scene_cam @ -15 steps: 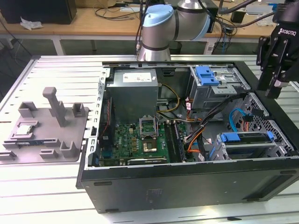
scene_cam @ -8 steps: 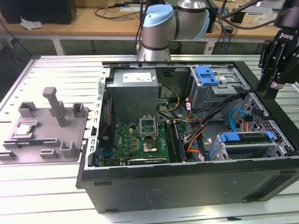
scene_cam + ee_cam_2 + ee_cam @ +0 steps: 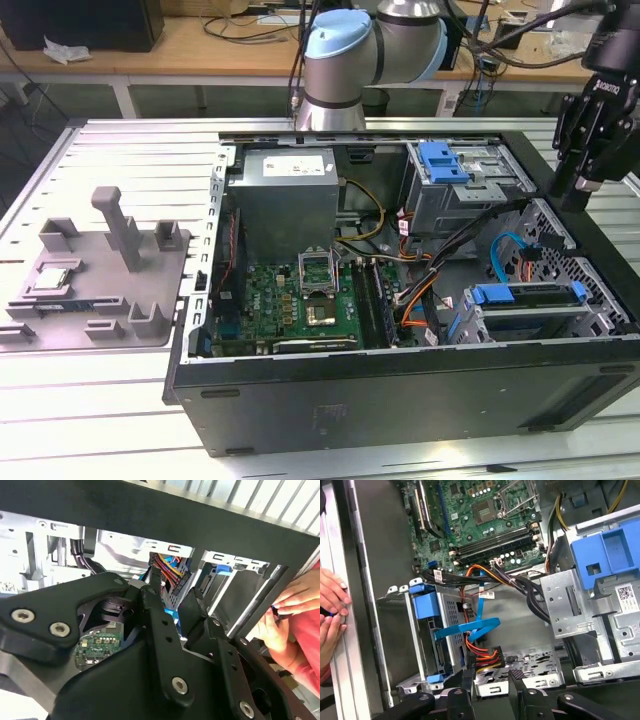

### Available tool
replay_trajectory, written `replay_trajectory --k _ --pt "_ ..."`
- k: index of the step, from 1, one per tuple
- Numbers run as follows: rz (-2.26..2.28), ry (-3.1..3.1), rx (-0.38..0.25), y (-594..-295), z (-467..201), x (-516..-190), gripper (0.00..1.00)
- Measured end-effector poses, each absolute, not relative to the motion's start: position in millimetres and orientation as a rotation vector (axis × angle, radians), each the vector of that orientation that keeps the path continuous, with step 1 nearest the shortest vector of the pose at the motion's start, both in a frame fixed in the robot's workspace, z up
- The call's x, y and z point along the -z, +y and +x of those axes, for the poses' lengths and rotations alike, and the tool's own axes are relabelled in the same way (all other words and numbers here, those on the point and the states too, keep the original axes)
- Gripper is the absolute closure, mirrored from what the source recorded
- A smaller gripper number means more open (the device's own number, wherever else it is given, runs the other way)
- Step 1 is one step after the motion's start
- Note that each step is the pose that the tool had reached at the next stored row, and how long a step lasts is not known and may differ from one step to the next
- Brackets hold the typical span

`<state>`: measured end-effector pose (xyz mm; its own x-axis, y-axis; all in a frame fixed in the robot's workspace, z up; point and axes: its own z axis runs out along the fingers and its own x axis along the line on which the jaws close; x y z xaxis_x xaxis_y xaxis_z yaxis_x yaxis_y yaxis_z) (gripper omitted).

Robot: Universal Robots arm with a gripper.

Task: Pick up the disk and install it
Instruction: 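Insert the first disk wire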

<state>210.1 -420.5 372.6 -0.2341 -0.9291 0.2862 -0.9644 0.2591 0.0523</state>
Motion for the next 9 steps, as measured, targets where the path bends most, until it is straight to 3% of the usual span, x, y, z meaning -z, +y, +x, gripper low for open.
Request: replay_trajectory --k 9 --pt "1.698 -2.278 -0.228 -424.7 210.1 -366.3 0.58"
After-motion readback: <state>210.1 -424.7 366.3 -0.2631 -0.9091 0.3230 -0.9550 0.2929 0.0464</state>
